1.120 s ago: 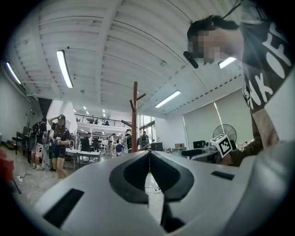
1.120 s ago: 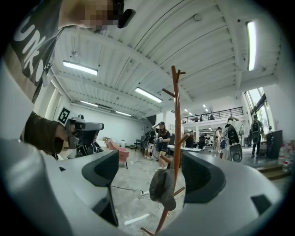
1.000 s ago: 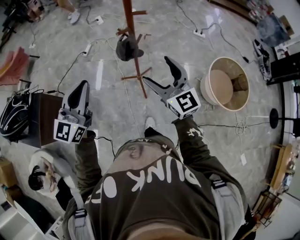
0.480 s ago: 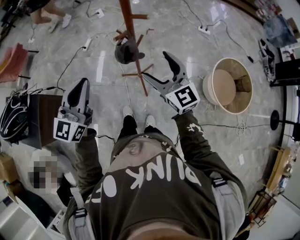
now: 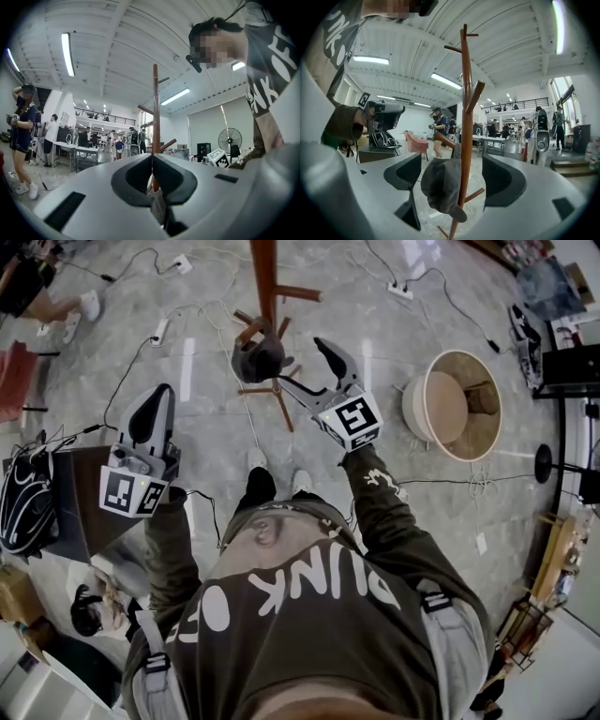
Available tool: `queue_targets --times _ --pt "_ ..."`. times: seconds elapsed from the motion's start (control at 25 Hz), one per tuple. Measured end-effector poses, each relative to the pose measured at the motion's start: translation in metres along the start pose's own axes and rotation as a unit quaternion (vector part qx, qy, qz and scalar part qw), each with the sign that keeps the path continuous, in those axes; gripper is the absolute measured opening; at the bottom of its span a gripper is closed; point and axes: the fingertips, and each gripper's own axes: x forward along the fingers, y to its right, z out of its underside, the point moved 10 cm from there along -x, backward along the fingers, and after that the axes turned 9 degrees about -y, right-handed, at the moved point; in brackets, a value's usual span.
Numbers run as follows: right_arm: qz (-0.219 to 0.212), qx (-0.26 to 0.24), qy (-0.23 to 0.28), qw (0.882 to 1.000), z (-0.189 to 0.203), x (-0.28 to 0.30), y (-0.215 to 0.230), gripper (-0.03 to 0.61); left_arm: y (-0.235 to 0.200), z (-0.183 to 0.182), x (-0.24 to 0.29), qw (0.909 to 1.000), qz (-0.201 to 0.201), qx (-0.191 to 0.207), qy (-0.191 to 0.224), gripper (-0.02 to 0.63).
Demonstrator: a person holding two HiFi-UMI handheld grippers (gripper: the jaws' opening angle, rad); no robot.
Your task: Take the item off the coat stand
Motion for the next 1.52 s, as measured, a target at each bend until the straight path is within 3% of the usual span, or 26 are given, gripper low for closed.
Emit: queue_targets --times 0.36,0.48,0.68,0.84,1.12,1.52 --pt "-0.004 -0.004 -0.051 0.999 0.037 0.062 0.016 0.366 -0.027 0.007 0.018 0.9999 0.006 -0.006 -0.015 0.006" --pt "-0.003 -0.013 -0.055 0.998 0.041 0.075 0.019 0.299 -0.033 0.009 0.02 0.9998 0.004 -0.009 -0.019 0.006" --pt "0.015 -0.027 -0.057 0.998 0.044 0.087 0.017 0.128 -0.037 0.012 0.023 0.9997 0.0 -0.012 -0.022 0.006" --pt "0.032 -0.028 -0.057 0.997 0.044 0.091 0.02 0.053 -0.038 0.013 0.024 0.9996 -0.004 -0.013 -0.023 0.006" --pt "0.036 -0.016 -0.048 0.998 0.038 0.088 0.02 0.04 -0.039 0.014 0.021 0.9996 -0.007 -0.014 -0.024 0.006" --pt "0.039 -0.017 -0.001 0.999 0.0 0.059 0.014 0.032 -0.026 0.009 0.016 0.9998 0.001 -0.009 -0.015 0.006"
